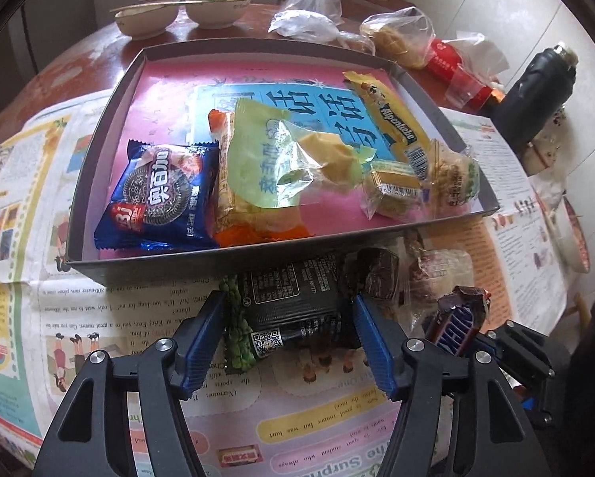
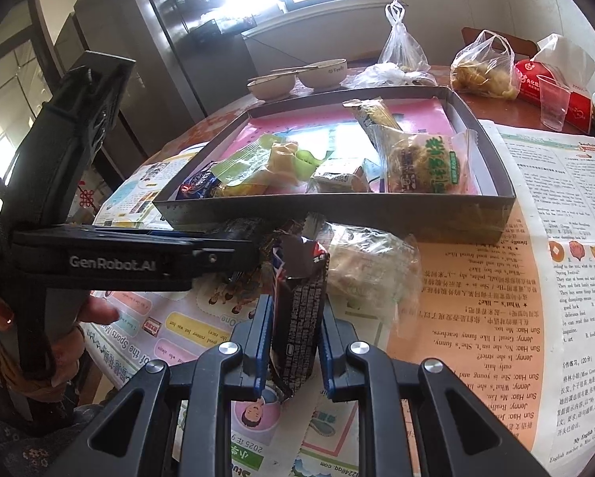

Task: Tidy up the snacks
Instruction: 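Carry the Snickers bar over the tray with the right gripper while the left carries the black packet, then lower the Snickers bar into the tray with the right gripper while the left lowers the black packet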

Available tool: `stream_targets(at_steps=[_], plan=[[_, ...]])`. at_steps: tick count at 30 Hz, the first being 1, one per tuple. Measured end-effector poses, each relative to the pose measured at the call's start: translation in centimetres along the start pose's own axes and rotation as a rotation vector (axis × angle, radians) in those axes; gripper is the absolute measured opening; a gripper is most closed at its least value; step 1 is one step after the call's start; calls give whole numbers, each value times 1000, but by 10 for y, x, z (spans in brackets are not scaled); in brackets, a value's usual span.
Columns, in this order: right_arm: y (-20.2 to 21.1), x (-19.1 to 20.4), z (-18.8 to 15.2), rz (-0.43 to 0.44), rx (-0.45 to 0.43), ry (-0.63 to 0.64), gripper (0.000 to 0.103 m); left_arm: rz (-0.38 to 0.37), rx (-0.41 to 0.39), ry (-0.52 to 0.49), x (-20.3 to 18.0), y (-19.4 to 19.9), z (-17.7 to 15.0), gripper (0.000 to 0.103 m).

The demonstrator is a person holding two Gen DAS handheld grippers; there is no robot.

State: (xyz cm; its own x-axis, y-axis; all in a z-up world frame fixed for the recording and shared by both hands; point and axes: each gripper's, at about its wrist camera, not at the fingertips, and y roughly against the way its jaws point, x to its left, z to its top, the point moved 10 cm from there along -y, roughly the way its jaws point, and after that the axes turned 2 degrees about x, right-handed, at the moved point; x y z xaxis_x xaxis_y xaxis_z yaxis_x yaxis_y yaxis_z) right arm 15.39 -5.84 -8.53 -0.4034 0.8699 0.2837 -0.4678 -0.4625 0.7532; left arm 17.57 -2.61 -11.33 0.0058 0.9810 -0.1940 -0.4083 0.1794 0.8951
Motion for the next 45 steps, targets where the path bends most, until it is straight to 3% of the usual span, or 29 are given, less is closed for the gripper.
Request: stream_targets(at_steps=[6,13,32,45], plan=[[1,-2,0,30,0,-15,20,13,-14,5,5,3,-2,60],[9,-2,8,55,-21,-34,19,-27,-12,13,5,8,-4,53],[24,21,51,85,-79,11,19,-58,-129,28,18,61,21,53],[24,12,77,69,-104,1,19,-55,-167,61,36,72,47,53]])
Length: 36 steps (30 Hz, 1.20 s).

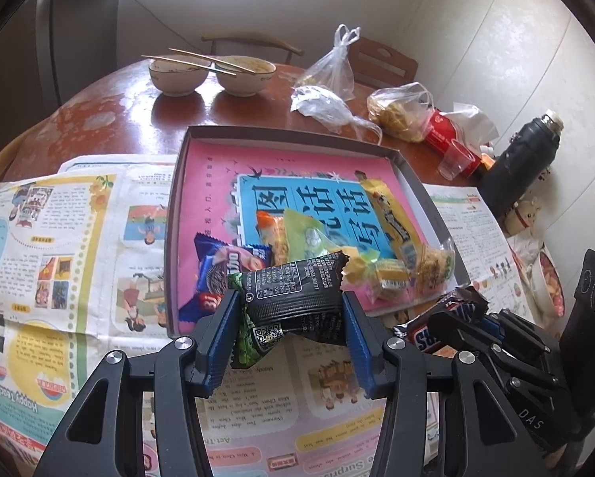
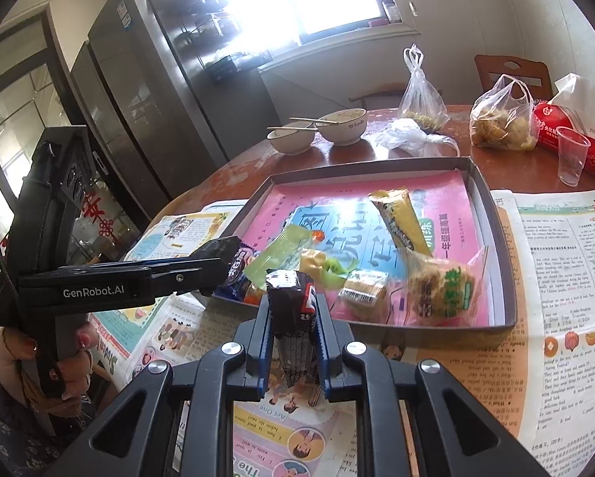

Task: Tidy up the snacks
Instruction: 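Lower the Snickers bar into the tray with the right gripper while the left lowers the black packet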

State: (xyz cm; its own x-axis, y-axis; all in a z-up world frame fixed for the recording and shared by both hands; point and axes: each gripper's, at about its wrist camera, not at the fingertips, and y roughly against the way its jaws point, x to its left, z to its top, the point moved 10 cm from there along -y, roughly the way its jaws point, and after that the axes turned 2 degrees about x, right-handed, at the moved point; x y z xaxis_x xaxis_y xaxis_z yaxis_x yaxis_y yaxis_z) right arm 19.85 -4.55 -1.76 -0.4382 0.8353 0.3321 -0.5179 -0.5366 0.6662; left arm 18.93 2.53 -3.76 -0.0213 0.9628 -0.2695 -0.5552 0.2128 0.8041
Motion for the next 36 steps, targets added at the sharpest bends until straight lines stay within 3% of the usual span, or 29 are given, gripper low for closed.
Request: stream_targets(at_steps=[20,36], plan=[[4,-22,39,-47,-58,-26,19,38,-65,42,31,10,34,53],[-6,-41,59,-89,-77,-72,19,45,-13,-17,27,-18,37,53]])
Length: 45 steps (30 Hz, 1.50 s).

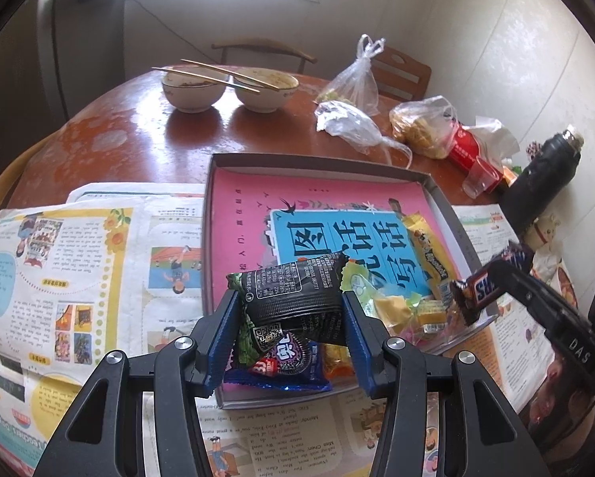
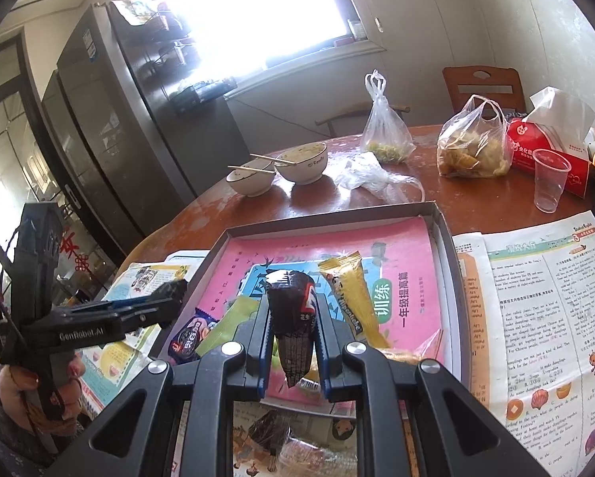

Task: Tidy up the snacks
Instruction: 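Lower the Snickers bar into the tray with the right gripper while the left lowers the black packet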

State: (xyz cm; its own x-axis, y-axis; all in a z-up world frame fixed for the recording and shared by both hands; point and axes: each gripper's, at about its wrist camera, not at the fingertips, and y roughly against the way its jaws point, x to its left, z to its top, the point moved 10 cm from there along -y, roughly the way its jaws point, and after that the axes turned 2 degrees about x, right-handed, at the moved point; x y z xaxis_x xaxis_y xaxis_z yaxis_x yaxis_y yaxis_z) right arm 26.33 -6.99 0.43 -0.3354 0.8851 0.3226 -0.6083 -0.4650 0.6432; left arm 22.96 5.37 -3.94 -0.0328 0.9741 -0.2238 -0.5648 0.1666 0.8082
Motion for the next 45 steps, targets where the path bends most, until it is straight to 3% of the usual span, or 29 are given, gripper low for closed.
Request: stream_targets(at_steps=[17,25,45], plan=[[-16,-11,2,-49,-5,-38,19,-3,51,-113,-28,-25,-11,53],[-28,-15,5,-36,-7,-57,19,2,75,-127,-31,-33,-16,53],[-43,-24,-6,-123,12,-21,20,11,86,-146,-35,-39,-17,54]])
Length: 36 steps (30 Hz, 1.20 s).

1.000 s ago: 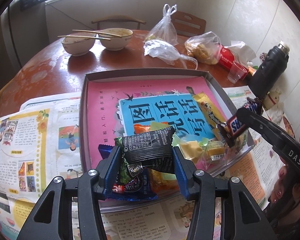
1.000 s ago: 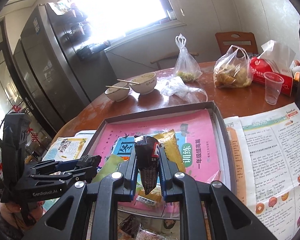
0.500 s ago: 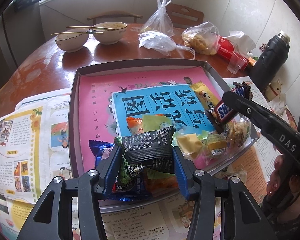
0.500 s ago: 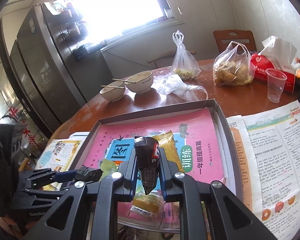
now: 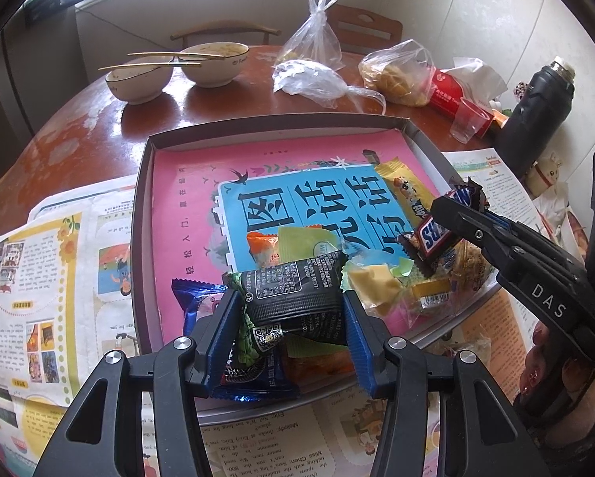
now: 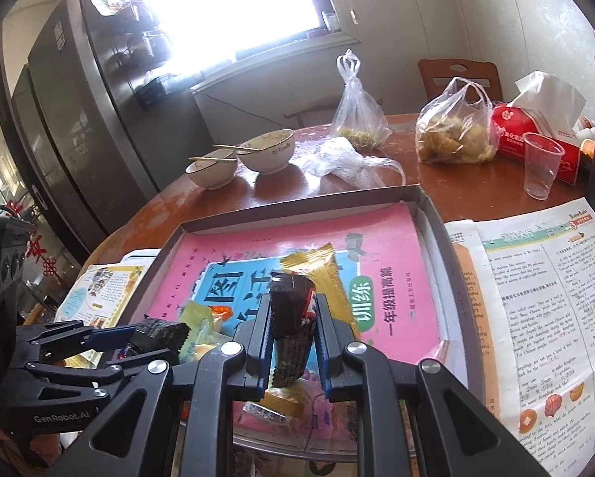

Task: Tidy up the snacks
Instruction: 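Lower the Snickers bar into the tray with the right gripper while the left lowers the black packet, then open the right gripper to release the Snickers bar while the left releases the black packet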

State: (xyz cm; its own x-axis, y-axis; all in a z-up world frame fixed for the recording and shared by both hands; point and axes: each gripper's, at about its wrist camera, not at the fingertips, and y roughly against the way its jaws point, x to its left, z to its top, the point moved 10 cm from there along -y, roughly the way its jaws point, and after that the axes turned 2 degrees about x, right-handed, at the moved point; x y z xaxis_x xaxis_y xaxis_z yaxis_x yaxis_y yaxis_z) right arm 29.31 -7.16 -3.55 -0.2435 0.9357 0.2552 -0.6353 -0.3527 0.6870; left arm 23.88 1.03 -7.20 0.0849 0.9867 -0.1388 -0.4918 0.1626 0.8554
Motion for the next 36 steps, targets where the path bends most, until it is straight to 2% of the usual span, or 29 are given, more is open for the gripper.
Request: stream_targets(at_steps=[10,20,29,36], plan=[[4,-8,-6,-18,11,-13,21,3,1,6,2,-1,0,56],[9,-13,-11,-55,26,2,28,8,2,9,4,0,-1,56],[15,-15,-11,-48,16,-4,29,19,6,13,4,1,-2,56],[21,-11,-13,-48,16,14,35,28,8,20,5,3,-3,56]])
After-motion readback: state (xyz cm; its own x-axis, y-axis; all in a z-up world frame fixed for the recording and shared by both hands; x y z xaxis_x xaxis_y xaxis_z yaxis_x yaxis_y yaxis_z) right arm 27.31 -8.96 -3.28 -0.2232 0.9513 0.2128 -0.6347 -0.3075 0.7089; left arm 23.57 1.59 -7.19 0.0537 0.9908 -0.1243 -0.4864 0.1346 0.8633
